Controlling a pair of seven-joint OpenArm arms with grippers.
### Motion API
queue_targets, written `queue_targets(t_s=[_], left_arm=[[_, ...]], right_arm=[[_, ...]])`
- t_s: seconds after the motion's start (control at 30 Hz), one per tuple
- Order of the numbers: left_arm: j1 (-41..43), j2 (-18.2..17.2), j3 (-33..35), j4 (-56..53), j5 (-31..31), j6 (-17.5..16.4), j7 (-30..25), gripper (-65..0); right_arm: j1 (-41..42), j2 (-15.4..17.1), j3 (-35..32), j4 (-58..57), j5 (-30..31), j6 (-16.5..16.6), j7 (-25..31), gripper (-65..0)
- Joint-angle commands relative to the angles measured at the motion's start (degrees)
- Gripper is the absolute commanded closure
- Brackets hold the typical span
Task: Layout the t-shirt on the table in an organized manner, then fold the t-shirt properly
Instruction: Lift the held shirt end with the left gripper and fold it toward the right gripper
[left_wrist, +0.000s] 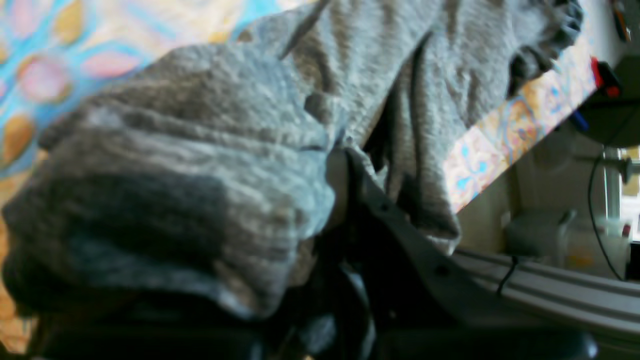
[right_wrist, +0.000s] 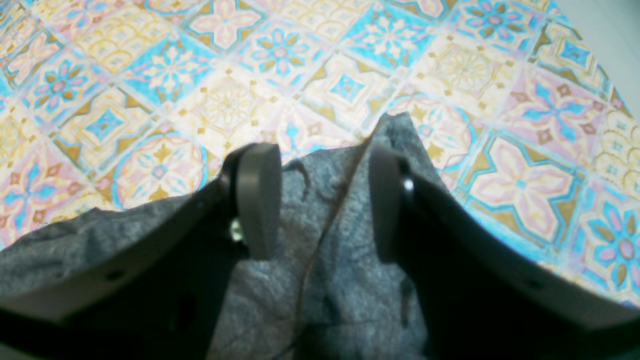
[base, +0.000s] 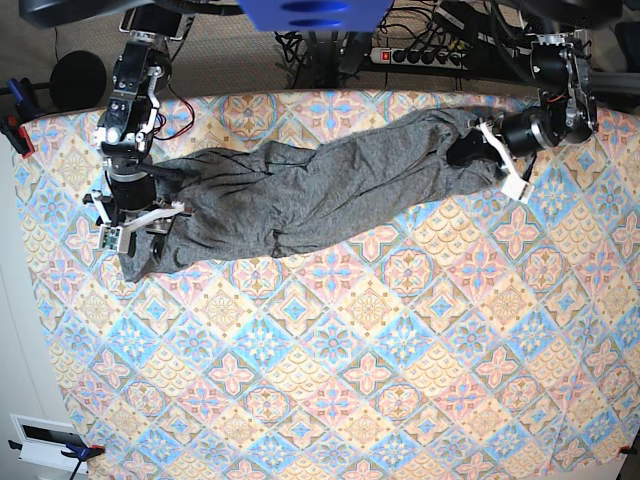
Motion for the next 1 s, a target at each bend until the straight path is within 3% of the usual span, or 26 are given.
queue_targets(t_s=[0.0, 0.13, 0.27, 0.53, 0.73, 0.97], left_arm=[[-0.49, -0.57, -0.28, 0.96, -1.38, -0.36, -0.85, 0.0], [-0.84, 1.28, -0.1, 1.14, -1.91, -0.36, -0.85, 0.0], [-3.04, 3.56, 0.51, 3.16, -6.92, -0.36, -0.85, 0.0], [-7.96, 5.06, 8.16, 7.29, -9.91, -0.36, -0.85, 0.0], [-13.59, 5.59, 16.34, 7.2, -9.73, -0.36, -1.2, 0.0], [-21.94, 11.83, 24.69, 2.28, -5.25, -0.36, -0.94, 0.0]], right_arm=[[0.61, 0.53, 0.17, 1.06, 0.33, 0.0, 1.71, -27.7], [0.43, 0.53, 0.17, 1.06, 0.33, 0.0, 1.71, -27.7], [-1.41, 0.53, 0.17, 1.06, 0.33, 0.0, 1.89, -27.7], [-1.41, 0.53, 0.17, 0.97, 0.33, 0.0, 1.89, -27.7], [-1.41, 0.53, 0.17, 0.88, 0.25, 0.0, 1.89, -27.7], [-1.41, 1.76, 0.17, 0.88, 0.25, 0.0, 1.89, -27.7]])
